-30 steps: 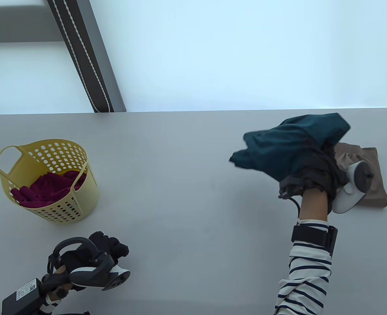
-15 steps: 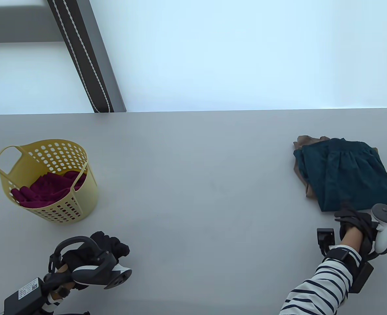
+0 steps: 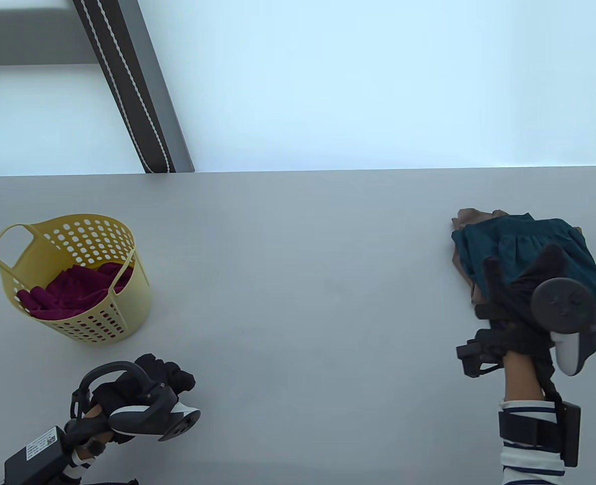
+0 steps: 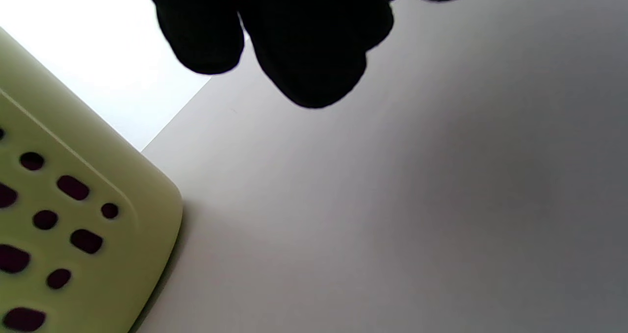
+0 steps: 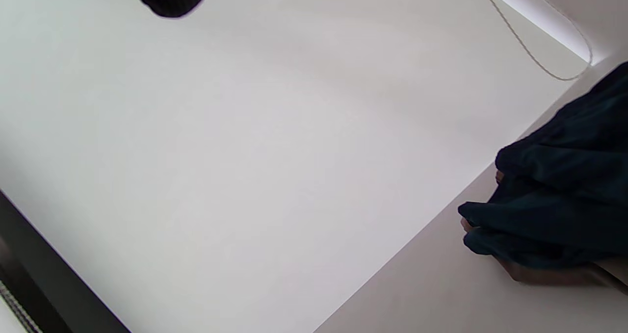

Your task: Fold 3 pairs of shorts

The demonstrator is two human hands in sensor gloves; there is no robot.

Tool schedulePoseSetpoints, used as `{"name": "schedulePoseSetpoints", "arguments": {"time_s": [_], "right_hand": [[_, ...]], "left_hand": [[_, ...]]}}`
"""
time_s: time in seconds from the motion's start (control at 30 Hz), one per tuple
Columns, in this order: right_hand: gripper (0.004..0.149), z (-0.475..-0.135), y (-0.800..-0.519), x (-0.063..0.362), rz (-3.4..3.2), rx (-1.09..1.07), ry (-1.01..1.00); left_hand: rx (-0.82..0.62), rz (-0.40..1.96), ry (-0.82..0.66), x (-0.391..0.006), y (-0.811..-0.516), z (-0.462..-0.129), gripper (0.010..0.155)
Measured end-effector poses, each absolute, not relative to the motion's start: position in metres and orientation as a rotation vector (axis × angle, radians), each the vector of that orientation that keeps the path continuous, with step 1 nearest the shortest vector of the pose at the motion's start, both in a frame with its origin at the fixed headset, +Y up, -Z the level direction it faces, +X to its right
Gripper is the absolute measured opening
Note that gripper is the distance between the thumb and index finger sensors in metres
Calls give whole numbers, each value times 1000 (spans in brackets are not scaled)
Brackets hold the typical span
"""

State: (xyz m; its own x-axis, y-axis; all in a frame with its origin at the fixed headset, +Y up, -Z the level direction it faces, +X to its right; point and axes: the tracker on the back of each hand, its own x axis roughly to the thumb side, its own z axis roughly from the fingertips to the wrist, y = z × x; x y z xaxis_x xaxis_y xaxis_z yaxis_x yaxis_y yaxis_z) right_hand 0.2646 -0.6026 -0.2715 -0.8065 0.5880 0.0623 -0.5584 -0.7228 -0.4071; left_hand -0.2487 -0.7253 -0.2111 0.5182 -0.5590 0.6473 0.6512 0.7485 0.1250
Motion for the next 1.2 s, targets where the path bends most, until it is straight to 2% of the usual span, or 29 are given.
{"name": "schedulePoseSetpoints", "arguments": {"time_s": [0.1,0.2,0.3,0.33,0.4,0.47,0.57,0.77,0.87,0.93,0.97,1.07,1.1,1.17,1.2], "right_hand": [[81,-256,-611,219,2722,162,-584],[65,-240,-646,178,2969,450,-478],[41,-236,-685,157,3084,623,-320],[36,-238,-699,152,3116,653,-233],[37,-241,-725,144,3119,723,142],[38,-242,-738,141,3068,680,289],[39,-243,-747,139,2981,655,412],[39,-243,-747,138,2964,672,430],[39,-243,-743,138,2949,675,399],[39,-242,-739,137,2961,686,363],[39,-242,-737,137,2969,692,346],[39,-242,-734,137,2974,696,315],[39,-242,-733,137,2970,694,307],[39,-242,-732,137,2965,693,303],[40,-242,-733,137,2965,694,303]], "left_hand": [[-140,-727,-718,-249,-725,-211,49],[-146,-729,-722,-249,-726,-211,49],[-156,-728,-722,-250,-728,-212,48],[-161,-728,-719,-250,-729,-213,48],[-170,-732,-712,-252,-730,-215,48],[-172,-736,-696,-255,-731,-217,48],[-172,-745,-663,-259,-730,-220,48],[-113,-790,-612,-265,-726,-226,50],[97,-785,-551,-271,-694,-223,54],[278,-764,-459,-280,-657,-218,58],[395,-731,-390,-290,-629,-213,61],[574,-553,-233,-326,-570,-215,70],[575,-475,-190,-342,-555,-222,71],[421,-380,-107,-372,-534,-247,71],[214,-425,-58,-387,-532,-266,71]]}}
